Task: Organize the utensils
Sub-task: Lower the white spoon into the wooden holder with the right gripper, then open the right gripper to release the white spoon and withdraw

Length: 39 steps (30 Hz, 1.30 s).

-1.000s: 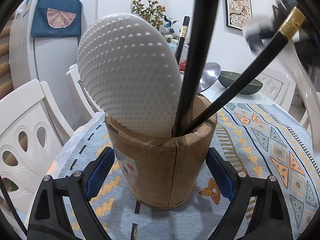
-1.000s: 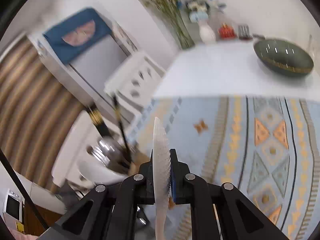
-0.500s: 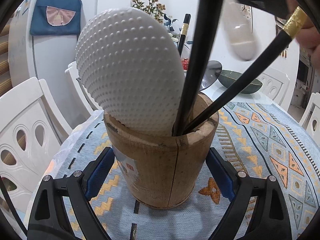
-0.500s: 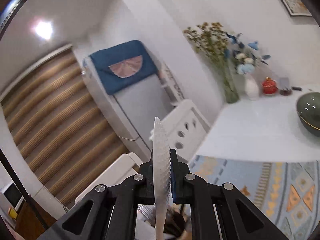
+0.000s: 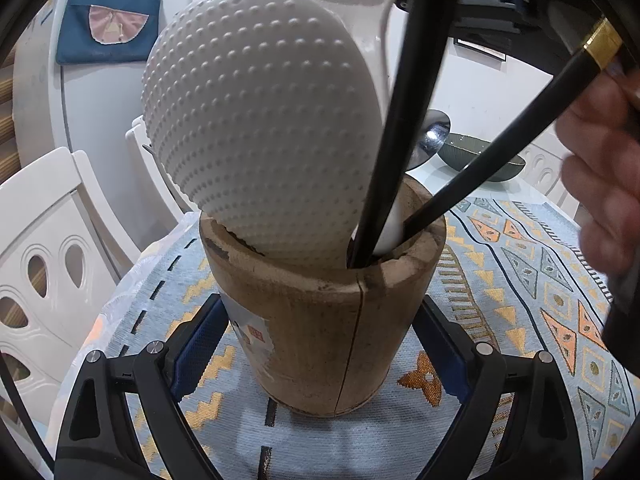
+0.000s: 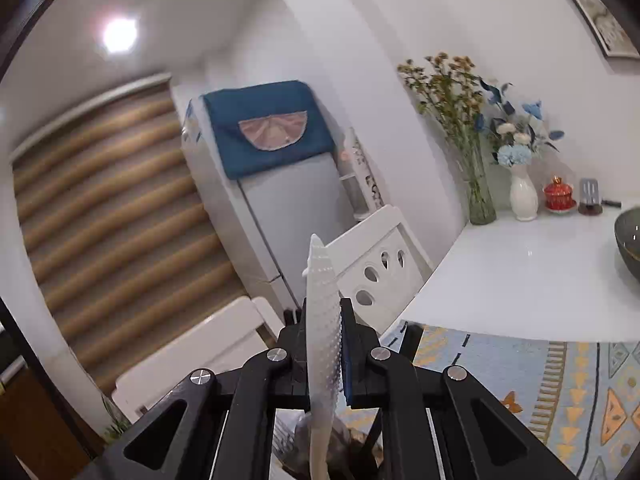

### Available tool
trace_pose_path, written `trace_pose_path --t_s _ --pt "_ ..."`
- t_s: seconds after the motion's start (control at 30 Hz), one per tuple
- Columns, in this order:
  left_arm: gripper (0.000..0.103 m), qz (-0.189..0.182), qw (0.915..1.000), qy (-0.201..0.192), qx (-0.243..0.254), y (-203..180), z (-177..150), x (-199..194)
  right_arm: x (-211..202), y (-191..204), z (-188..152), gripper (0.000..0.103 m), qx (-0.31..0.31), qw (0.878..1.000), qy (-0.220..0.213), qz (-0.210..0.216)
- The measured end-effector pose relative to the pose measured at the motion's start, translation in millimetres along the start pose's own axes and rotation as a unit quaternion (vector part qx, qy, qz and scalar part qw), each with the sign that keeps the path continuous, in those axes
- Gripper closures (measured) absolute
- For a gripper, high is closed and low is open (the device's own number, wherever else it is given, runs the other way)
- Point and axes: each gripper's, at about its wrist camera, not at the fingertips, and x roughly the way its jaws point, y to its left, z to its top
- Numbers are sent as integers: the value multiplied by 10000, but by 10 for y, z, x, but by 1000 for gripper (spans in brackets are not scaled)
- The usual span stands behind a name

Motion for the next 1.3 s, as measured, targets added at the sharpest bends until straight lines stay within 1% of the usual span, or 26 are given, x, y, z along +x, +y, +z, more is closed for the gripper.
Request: trace_pose_path --t_s 0.13,0.27,0.37,0.63,0.73,0.87,1.13,1.2,1.3 --pt "10 16 10000 -2 5 4 3 12 -53 -48 -39 94 134 9997 199 9" --pt "10 18 10000 -2 6 7 -2 11 -140 -65 -55 94 148 9995 269 6" --pt "10 20 10000 -4 7 2 -4 6 -177 -52 -88 94 166 9985 524 62" --pt "10 22 10000 -7 11 -7 -4 -4 -316 -7 -194 92 243 9945 995 201" --pt "10 21 10000 -9 9 -6 0 -11 -334 6 -188 91 306 9931 1096 270" --pt "10 30 10000 -13 16 -7 1 -12 -369 15 -146 90 475 9919 1110 398" --pt "10 46 10000 -30 29 9 7 -7 -403 48 -168 89 625 9881 1313 505" --pt "10 43 10000 -28 28 11 8 -6 -416 44 -172 88 699 9873 1330 522" --pt "10 45 10000 -29 27 8 6 -9 -431 27 -159 87 879 9851 1327 653"
